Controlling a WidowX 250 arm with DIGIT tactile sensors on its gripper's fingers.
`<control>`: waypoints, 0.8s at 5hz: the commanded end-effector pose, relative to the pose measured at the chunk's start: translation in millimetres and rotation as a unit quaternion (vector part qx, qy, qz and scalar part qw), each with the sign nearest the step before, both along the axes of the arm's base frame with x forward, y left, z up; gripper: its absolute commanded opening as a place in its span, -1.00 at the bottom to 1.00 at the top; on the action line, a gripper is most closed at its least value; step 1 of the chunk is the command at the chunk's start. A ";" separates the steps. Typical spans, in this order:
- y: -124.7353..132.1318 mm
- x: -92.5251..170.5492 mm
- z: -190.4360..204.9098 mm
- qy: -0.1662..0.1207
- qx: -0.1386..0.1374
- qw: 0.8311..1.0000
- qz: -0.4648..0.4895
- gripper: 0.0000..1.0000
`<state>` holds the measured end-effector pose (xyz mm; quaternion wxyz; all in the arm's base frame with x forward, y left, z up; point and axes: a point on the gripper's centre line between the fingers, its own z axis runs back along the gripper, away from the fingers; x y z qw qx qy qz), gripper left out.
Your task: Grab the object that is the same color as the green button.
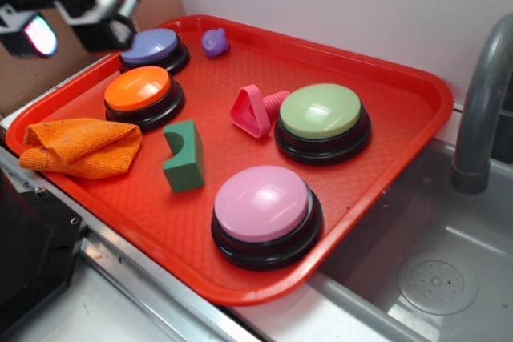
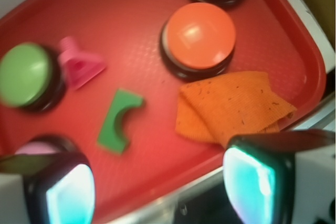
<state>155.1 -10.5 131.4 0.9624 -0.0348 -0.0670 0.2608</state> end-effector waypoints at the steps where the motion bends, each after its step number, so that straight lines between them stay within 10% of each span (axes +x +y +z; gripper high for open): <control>1: -20.1 31.3 -49.2 -0.004 0.007 0.998 0.067 1.00; 2: -17.8 33.4 -68.9 0.005 0.040 0.992 0.121 1.00; 4: -16.5 32.4 -101.4 -0.001 0.009 0.989 0.146 1.00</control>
